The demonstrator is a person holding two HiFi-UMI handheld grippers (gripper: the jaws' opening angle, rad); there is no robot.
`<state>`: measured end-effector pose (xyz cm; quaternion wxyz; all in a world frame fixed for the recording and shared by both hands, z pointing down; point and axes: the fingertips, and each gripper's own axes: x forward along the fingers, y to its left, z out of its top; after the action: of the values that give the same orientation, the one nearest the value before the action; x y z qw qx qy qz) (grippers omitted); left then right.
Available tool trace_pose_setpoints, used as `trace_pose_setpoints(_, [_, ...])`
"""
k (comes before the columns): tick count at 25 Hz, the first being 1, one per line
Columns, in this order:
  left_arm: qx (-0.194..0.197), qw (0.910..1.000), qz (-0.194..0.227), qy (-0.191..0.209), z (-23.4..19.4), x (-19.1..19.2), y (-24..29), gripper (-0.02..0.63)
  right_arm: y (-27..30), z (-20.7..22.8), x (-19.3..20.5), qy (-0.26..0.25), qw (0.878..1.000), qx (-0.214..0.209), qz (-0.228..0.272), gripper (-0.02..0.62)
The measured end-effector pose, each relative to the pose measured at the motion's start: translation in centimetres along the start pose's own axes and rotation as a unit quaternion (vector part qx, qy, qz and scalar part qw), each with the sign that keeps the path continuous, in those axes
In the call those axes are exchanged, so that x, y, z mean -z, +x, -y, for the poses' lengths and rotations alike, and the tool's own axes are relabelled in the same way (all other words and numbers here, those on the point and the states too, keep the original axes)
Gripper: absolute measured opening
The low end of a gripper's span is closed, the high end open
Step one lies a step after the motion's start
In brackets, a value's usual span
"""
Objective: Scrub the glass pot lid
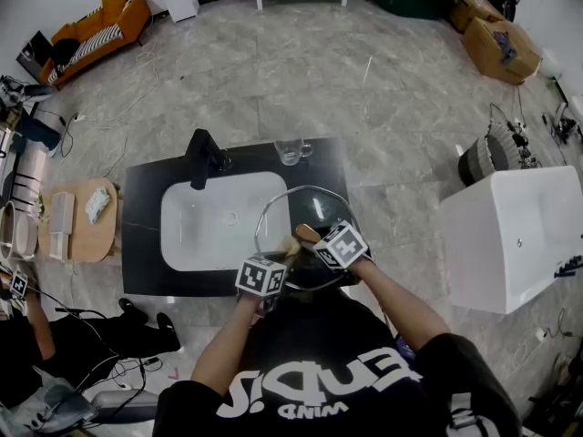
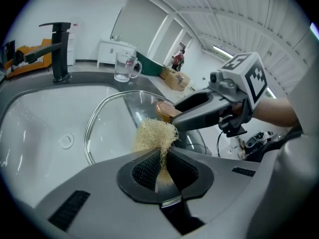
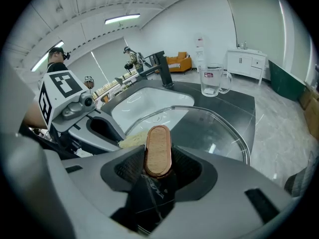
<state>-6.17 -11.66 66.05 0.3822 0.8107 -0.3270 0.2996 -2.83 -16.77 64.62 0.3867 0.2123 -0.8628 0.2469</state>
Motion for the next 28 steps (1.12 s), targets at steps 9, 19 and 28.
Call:
trace_pose_setpoints(9, [0.02, 0.9993, -0.014, 0.028, -2.5, -3.1, 0.2, 0.044, 0.0, 0.1, -0.1, 0.007, 1.0, 0.008, 0.002, 0.176])
trace_pose_setpoints(19, [0.061, 0.9948, -0.053, 0.061, -3.6, -5.4, 1.5, 0.044, 0.2, 0.1, 0.1, 0.012, 1.0, 0.017, 0.004, 0.176])
trace_pose_setpoints(28, [0.085, 0.9905, -0.077, 0.075, -3.9, -8.5, 3.2, 0.044, 0.1, -0.2, -0.1, 0.017, 0.999, 0.032, 0.01, 0.176])
